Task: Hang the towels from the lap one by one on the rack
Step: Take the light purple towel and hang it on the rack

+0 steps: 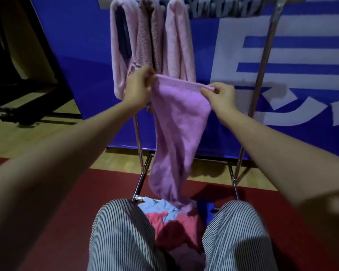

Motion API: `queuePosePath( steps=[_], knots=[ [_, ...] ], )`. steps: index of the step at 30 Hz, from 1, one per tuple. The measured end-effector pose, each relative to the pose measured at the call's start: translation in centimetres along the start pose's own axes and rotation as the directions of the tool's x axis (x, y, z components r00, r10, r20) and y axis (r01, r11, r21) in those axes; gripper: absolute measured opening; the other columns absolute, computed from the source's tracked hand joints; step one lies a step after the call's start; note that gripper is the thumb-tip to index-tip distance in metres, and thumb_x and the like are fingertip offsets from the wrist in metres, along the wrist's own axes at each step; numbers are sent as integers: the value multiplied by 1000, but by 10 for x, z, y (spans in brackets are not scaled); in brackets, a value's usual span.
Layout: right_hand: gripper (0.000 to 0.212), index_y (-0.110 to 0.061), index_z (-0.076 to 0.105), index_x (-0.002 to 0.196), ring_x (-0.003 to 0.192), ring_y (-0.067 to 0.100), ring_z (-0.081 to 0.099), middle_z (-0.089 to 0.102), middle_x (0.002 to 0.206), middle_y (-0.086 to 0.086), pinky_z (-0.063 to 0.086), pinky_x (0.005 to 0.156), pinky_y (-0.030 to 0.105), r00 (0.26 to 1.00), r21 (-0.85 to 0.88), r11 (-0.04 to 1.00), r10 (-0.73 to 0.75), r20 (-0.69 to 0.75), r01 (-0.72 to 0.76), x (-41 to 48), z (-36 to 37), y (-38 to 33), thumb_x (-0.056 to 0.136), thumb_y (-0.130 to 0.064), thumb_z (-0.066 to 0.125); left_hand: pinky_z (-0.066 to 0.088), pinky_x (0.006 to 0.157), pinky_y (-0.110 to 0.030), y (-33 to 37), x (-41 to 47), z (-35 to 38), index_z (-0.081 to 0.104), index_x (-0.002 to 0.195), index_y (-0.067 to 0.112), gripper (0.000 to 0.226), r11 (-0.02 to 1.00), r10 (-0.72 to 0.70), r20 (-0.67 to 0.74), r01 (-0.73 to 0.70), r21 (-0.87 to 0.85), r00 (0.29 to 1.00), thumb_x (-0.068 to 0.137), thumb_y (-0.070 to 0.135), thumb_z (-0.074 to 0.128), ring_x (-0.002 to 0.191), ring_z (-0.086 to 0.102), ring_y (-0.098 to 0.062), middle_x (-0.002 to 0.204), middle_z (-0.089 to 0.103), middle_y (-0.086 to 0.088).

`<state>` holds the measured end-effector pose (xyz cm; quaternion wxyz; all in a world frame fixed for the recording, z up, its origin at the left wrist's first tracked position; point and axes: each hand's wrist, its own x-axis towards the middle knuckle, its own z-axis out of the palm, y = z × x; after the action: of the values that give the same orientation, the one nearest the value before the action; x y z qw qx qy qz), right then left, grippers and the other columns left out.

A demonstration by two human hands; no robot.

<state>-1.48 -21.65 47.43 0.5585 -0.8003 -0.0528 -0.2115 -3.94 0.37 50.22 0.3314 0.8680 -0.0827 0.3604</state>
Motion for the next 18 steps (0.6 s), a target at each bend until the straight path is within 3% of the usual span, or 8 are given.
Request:
queuePosePath(
  steps=[2, 4, 6, 8, 10, 12, 16, 18],
  knots=[
    [11, -38, 67, 58, 77, 18, 62, 63, 63, -13, 49, 92, 49, 999, -1, 999, 32, 6, -32, 3, 2, -2, 69, -36, 67, 29, 64, -21, 3, 3, 1, 63, 101, -1, 19, 998, -9, 73, 4, 69, 997, 90, 4, 47, 83, 47, -13, 95, 64, -16],
    [6, -41, 67, 59, 86, 23, 66, 66, 67, -13, 48, 93, 48, 999, -39, 998, 42, 12, -41, 3, 2, 0, 64, -44, 65, 25, 62, -18, 1, 1, 2, 62, 99, -1, 17, 998, -33, 62, 29, 61, 998, 90, 4, 48, 81, 47, -13, 94, 65, -16],
    [10, -33, 67, 61, 83, 22, 65, 66, 68, -10, 50, 91, 43, 997, -56, 995, 81, 2, -81, 2, 1, -1, 65, -42, 65, 26, 64, -22, -2, -2, 5, 61, 97, 0, 16, 996, -67, 49, 64, 59, 997, 90, 6, 48, 81, 52, -20, 92, 65, -15],
    [17, -24, 61, 55, 68, 18, 56, 57, 57, -8, 49, 77, 34, 989, -86, 986, 145, -2, -145, -6, 2, -7, 69, -32, 65, 34, 68, -29, -5, -6, 13, 61, 96, 3, 16, 987, -131, 112, 118, 111, 985, 90, 11, 48, 89, 58, -30, 96, 66, -16],
    [28, -17, 51, 47, 55, 17, 43, 42, 47, -3, 37, 59, 29, 978, -152, 967, 210, 11, -206, -14, 6, -6, 71, -23, 64, 41, 72, -34, -5, -12, 21, 59, 95, 5, 18, 962, -238, 153, 210, 177, 959, 91, 17, 47, 94, 58, -34, 100, 65, -18],
    [30, -15, 48, 47, 51, 18, 39, 39, 48, 0, 31, 51, 25, 954, -203, 936, 300, 29, -288, -23, 10, -2, 73, -18, 63, 42, 74, -36, -1, -21, 29, 58, 98, 1, 23, 932, -332, 166, 297, 205, 928, 92, 19, 44, 97, 58, -37, 103, 63, -22],
    [8, -8, 61, 76, 72, 25, 64, 63, 75, 7, 45, 52, 24, 876, -241, 861, 476, 73, -448, -40, 22, 1, 74, -16, 62, 45, 80, -39, 9, -48, 46, 56, 103, -5, 28, 883, -455, 200, 412, 225, 867, 92, 17, 42, 103, 56, -42, 110, 61, -27],
    [20, -6, 64, 90, 77, 26, 68, 67, 83, 10, 53, 60, 29, 845, -190, 846, 523, 114, -498, -44, 29, 3, 73, -16, 64, 45, 82, -40, 12, -61, 52, 56, 104, -7, 30, 867, -492, 216, 452, 211, 843, 92, 17, 42, 105, 56, -43, 112, 60, -28]
  ],
)
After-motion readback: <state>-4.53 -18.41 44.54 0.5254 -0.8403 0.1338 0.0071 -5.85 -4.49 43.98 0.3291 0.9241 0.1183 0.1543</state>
